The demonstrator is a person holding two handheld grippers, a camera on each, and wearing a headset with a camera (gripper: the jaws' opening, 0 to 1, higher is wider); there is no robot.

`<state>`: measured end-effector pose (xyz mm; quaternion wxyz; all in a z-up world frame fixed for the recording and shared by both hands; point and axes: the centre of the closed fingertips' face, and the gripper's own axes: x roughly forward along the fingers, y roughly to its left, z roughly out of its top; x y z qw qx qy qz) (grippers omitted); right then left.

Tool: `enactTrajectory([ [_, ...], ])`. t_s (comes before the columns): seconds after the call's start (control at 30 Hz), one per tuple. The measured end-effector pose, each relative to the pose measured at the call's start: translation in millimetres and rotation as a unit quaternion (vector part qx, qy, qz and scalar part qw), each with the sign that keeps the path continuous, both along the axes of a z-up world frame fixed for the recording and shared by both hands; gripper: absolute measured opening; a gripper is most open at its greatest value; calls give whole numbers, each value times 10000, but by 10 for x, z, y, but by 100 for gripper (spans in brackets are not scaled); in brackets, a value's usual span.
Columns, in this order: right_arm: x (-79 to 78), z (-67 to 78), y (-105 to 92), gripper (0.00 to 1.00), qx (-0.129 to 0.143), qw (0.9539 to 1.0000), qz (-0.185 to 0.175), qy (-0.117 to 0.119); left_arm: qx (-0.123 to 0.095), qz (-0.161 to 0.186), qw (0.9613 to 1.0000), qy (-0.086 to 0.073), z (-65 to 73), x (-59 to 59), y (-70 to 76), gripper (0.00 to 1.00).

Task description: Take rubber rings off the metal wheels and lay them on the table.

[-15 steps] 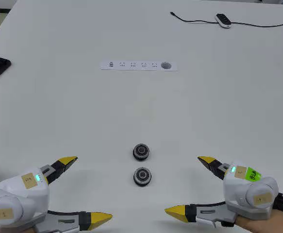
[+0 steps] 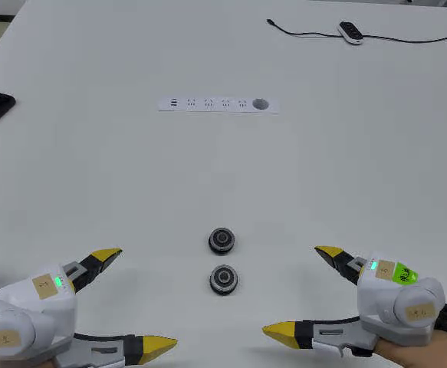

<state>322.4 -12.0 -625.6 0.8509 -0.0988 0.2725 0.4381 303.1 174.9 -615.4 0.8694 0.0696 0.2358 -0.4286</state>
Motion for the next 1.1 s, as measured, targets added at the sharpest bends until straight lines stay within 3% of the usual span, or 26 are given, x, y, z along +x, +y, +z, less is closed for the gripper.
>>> enactTrajectory([
  [0.43, -14, 1, 18, 99, 54, 10000, -5, 54, 38, -47, 10000, -18, 23, -9, -23, 97],
  [1.1, -40, -15, 127, 95, 259, 9992, -9, 289, 93, -212, 9997, 60, -42, 16, -90, 84],
])
